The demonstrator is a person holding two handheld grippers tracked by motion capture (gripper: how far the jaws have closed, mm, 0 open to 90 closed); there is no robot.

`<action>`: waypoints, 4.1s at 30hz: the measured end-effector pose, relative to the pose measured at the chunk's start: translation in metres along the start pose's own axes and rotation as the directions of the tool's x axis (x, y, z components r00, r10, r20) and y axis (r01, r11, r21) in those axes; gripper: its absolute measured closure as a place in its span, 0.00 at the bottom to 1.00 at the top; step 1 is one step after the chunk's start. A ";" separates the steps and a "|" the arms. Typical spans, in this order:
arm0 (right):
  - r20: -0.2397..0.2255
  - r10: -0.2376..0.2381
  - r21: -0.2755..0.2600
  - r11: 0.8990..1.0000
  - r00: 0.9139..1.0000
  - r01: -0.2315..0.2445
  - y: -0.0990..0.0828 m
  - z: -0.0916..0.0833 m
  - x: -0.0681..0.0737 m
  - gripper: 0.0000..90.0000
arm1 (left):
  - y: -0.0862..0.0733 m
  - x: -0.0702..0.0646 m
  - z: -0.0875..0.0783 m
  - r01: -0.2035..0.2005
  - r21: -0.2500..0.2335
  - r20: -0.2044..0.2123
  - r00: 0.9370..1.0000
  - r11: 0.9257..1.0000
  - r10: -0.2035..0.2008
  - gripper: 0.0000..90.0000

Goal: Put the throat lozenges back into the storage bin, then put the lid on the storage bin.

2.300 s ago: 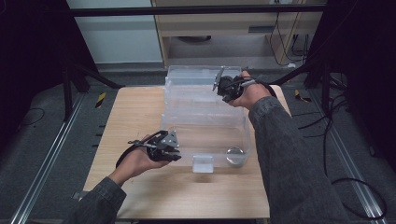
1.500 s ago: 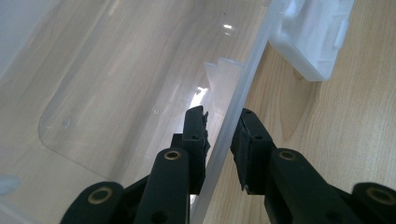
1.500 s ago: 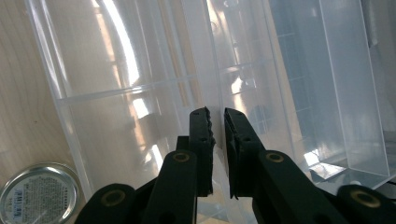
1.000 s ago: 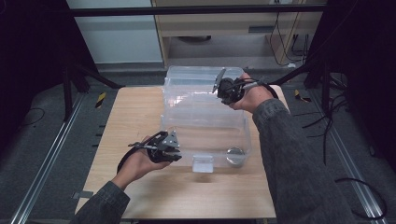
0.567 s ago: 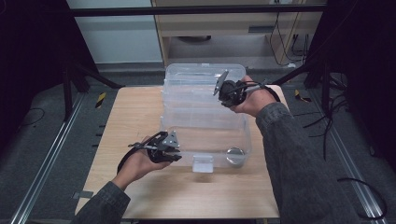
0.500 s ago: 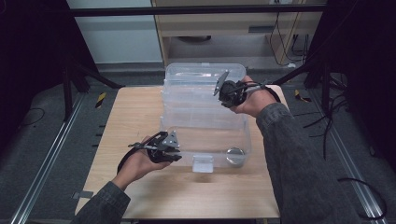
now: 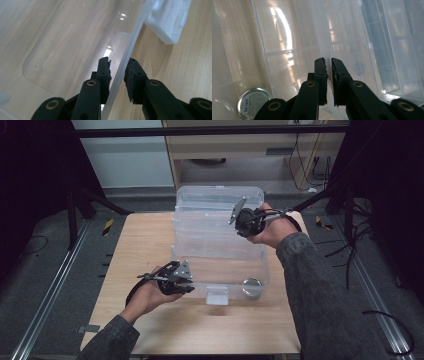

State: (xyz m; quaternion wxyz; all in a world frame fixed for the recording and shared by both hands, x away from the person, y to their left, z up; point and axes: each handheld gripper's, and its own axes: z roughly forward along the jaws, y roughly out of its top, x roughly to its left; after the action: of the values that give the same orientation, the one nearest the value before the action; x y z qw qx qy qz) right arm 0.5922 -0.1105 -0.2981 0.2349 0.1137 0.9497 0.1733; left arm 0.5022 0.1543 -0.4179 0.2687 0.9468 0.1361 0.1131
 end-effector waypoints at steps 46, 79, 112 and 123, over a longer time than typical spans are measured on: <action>-0.002 0.010 -0.069 0.998 1.000 -0.010 -0.012 -0.014 0.032 0.93 | -0.001 -0.005 0.001 0.016 -0.011 -0.037 0.999 1.000 -0.016 0.80; -0.004 0.009 -0.080 0.997 1.000 -0.009 -0.016 -0.017 0.039 0.91 | -0.001 -0.013 0.002 0.033 -0.035 -0.073 0.997 0.999 -0.036 0.78; -0.006 -0.002 -0.083 0.997 1.000 0.002 -0.024 -0.020 0.058 0.91 | -0.004 -0.016 0.002 0.080 -0.063 -0.063 0.994 0.995 -0.084 0.77; 0.005 0.006 -0.094 0.996 1.000 -0.005 -0.025 -0.020 0.061 0.90 | -0.005 -0.016 0.002 0.077 -0.070 -0.065 0.995 0.995 -0.081 0.76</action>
State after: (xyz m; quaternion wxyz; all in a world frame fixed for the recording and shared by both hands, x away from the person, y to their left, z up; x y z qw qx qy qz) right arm 0.5264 -0.1211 -0.3159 0.2420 0.1056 0.9395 0.2180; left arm 0.4869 0.1521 -0.4242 0.3002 0.9266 0.1786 0.1391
